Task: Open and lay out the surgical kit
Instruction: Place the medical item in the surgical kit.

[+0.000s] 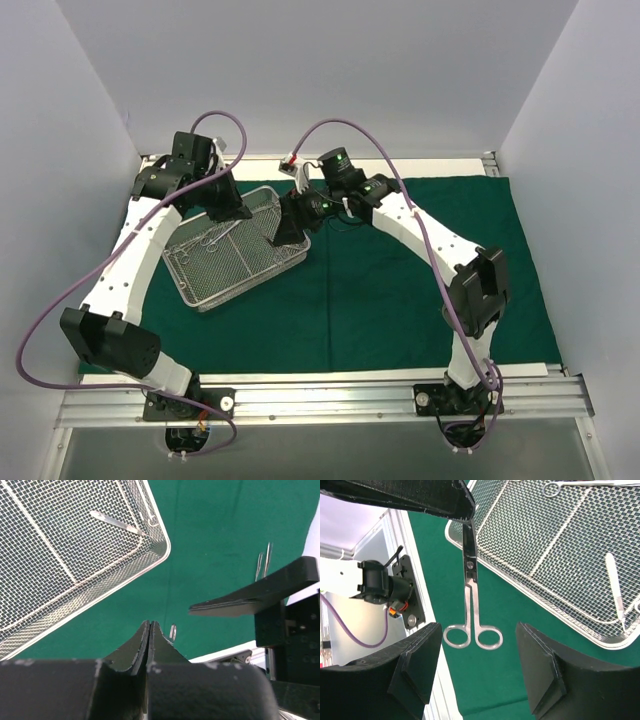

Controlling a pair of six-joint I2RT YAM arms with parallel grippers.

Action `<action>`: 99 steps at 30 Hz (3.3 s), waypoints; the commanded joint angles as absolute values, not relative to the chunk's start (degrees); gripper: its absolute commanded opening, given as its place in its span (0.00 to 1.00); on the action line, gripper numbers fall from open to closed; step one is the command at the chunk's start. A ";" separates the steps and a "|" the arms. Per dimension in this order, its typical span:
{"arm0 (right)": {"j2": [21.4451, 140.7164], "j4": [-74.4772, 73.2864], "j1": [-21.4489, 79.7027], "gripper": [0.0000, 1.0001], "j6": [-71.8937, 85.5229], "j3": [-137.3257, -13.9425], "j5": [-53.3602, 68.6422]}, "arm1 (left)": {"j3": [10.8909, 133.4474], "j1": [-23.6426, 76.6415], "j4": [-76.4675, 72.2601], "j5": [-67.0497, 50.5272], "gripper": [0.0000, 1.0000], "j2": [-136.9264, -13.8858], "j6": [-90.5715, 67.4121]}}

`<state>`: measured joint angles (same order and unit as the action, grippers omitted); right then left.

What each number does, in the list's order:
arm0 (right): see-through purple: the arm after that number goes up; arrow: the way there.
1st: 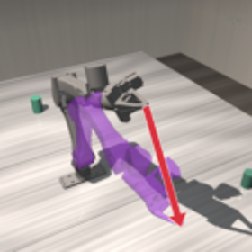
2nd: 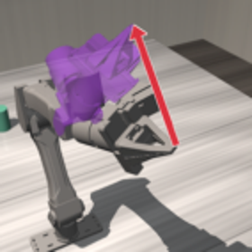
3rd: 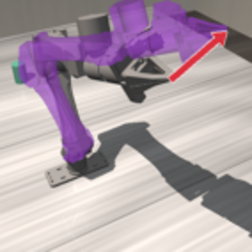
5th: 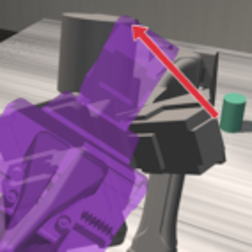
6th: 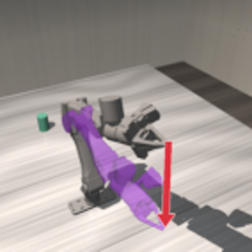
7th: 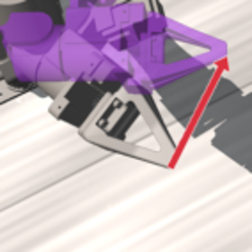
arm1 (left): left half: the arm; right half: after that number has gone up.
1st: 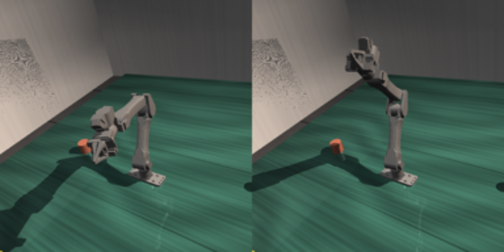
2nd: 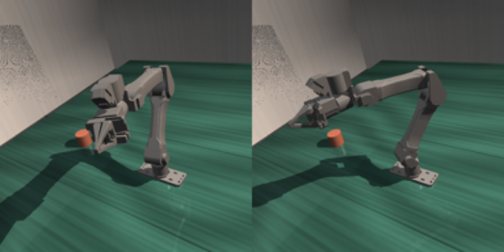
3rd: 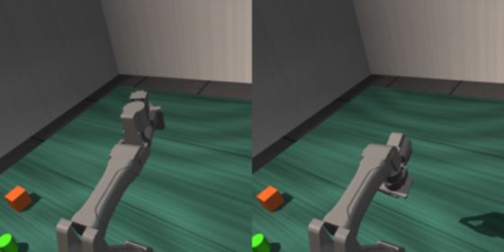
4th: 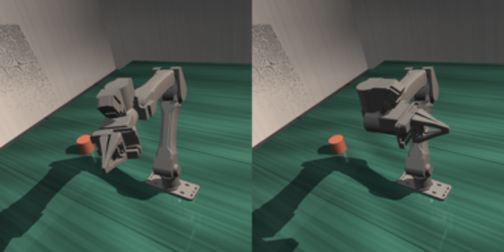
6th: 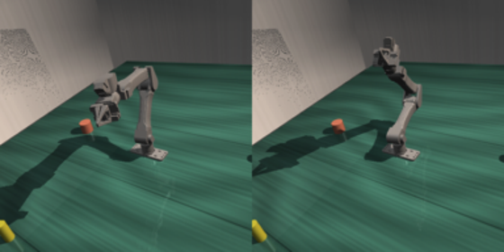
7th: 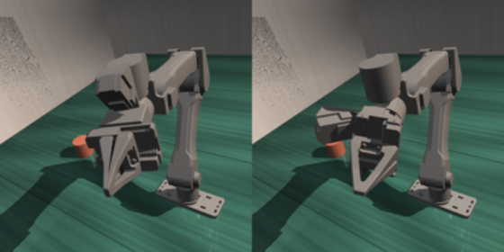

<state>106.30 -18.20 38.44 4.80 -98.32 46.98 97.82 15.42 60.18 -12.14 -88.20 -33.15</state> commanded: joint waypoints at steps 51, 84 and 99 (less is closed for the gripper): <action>98.89 -32.70 17.59 0.00 7.04 -78.24 10.82 | 88.42 9.14 52.48 -17.04 0.62 -86.66 -29.53; 105.91 -26.19 6.33 0.04 5.36 -66.27 3.17 | 91.58 9.40 52.47 -20.83 0.59 -93.60 -29.71; 106.88 -26.28 6.15 0.15 6.06 -65.57 3.60 | 92.64 9.67 53.44 -20.13 0.59 -95.01 -29.71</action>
